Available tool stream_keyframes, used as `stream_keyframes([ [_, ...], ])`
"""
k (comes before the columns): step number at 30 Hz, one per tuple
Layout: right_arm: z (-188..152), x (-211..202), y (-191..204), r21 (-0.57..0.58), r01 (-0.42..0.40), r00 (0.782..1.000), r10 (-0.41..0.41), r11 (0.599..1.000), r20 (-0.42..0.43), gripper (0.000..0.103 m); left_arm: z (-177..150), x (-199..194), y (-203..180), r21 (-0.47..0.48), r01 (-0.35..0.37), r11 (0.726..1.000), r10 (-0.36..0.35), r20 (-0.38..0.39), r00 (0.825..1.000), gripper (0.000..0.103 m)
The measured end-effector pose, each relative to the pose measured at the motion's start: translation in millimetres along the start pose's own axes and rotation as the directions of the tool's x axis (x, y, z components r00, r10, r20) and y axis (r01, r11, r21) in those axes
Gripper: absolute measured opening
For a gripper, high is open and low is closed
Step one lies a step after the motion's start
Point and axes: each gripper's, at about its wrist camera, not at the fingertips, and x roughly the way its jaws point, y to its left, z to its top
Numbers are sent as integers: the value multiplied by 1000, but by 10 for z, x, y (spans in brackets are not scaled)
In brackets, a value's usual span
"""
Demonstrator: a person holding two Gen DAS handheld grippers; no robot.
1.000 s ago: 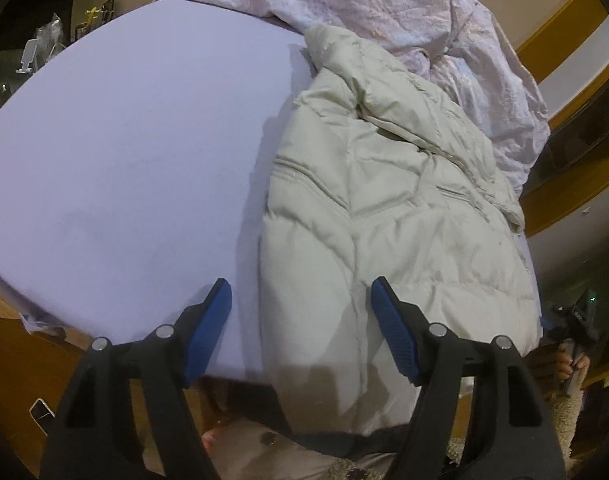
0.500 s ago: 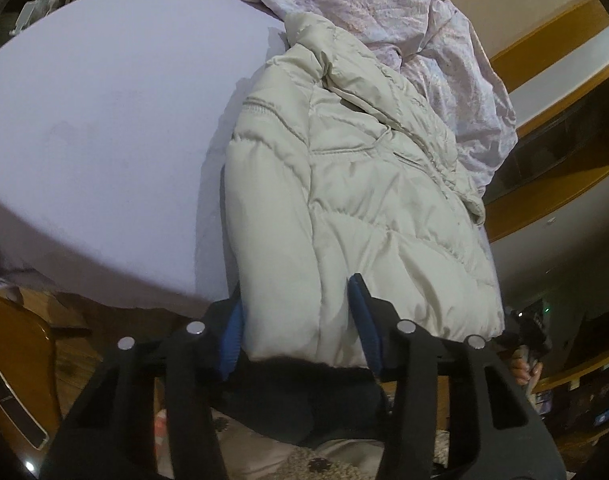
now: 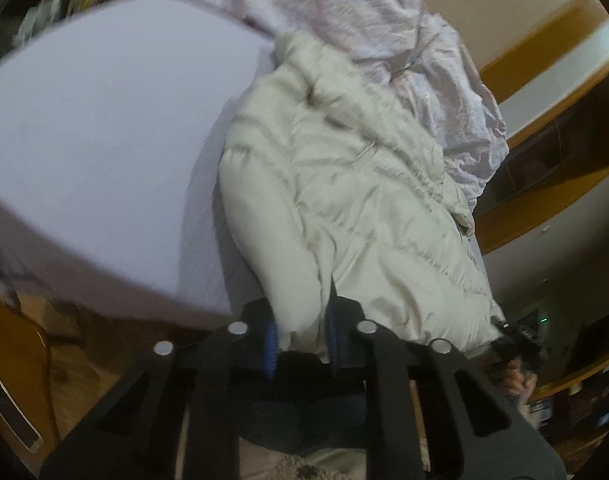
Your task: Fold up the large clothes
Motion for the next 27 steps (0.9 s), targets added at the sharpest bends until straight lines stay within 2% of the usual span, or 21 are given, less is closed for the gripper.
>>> stream_keyframes([
  [4,132,-190,381,-110,49,993,-37,993,110,19,216,-203,-303,102,-29,994,19,100,995,16],
  [11,412,-272,933,-230,180,959,-119,956,257,18,668,-386,-677,186,-65,980,23,223,975,16],
  [18,706,-231,1308,-269,302,907,-189,915,376,18,1077,-405,-900,215,-98,972,31,292,956,16],
  [22,985,-176,1518,-275,356,878,-219,893,426,17,1369,-347,-1048,230,-133,964,51,330,943,16],
  [24,1154,-132,1645,-278,391,858,-237,878,456,17,1581,-290,-1161,235,-156,959,64,357,932,16],
  [27,1448,51,1851,-284,475,809,-285,833,514,17,1910,-146,-1313,236,-202,950,95,397,913,16],
])
